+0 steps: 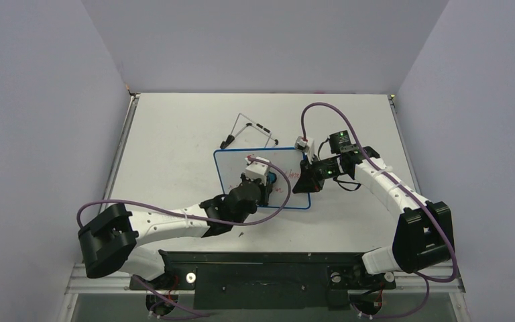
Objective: Erase the whiteboard
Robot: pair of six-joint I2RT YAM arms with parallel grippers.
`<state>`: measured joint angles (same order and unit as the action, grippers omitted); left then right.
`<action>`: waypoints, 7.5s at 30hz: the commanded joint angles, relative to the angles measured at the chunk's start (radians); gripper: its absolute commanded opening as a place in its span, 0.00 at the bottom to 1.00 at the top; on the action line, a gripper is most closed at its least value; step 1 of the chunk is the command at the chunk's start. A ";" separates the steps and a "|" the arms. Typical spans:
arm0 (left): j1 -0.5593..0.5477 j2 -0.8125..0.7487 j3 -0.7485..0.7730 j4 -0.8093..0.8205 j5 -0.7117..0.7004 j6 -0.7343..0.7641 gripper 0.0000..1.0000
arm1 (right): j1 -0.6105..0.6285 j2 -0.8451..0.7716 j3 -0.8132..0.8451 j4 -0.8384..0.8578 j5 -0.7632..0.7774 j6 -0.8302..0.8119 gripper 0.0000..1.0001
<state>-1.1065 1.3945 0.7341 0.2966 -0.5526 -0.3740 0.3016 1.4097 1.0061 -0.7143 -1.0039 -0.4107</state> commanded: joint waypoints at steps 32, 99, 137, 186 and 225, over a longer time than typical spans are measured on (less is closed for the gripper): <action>-0.114 0.048 0.022 -0.089 -0.313 -0.082 0.00 | 0.016 -0.015 -0.004 -0.079 0.057 -0.057 0.00; -0.076 0.131 0.355 -0.312 -0.119 -0.042 0.00 | 0.017 -0.014 -0.007 -0.080 0.054 -0.057 0.00; -0.181 0.274 0.555 -0.440 -0.380 0.170 0.00 | 0.018 -0.026 -0.003 -0.084 0.049 -0.060 0.00; -0.080 0.113 0.326 -0.199 -0.170 0.405 0.00 | 0.017 -0.025 -0.003 -0.086 0.046 -0.063 0.00; -0.132 0.197 0.409 -0.277 -0.241 0.514 0.00 | 0.015 -0.025 -0.003 -0.088 0.045 -0.065 0.00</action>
<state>-1.2850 1.6241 1.0821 -0.0463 -0.7876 0.0940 0.2955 1.4075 1.0061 -0.7284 -1.0103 -0.4374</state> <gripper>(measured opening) 0.187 0.020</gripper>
